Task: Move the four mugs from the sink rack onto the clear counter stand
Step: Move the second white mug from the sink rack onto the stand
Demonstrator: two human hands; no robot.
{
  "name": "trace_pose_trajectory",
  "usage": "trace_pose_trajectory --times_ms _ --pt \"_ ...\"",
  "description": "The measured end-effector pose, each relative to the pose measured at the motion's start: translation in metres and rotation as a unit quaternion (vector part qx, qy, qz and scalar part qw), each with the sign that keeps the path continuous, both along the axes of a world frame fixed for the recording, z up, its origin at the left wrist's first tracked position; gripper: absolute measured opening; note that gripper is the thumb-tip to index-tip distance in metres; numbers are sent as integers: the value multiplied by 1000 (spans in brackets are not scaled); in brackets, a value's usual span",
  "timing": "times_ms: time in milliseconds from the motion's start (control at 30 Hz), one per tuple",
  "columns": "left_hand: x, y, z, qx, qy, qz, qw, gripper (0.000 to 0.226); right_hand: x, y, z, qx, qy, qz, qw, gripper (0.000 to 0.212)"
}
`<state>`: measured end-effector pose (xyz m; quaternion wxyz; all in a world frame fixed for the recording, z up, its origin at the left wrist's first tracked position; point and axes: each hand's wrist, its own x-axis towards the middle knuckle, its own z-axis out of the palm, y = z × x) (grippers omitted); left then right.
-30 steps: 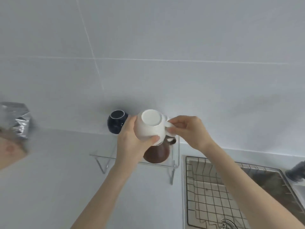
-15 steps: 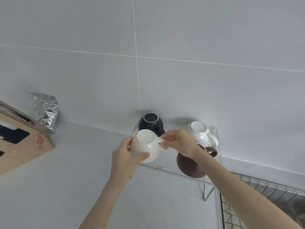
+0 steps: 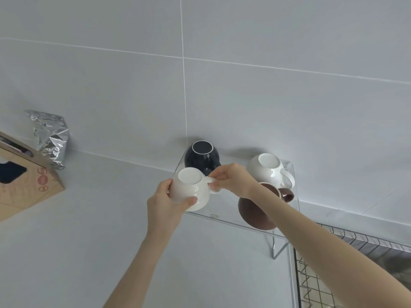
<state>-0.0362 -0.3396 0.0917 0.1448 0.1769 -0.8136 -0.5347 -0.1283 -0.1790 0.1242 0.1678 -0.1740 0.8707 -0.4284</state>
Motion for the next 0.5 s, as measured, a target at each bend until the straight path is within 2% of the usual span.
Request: trace_pose_trajectory --times_ms 500 --pt "-2 4 -10 -19 14 7 1000 68 4 -1 -3 -2 5 -15 1000 21"
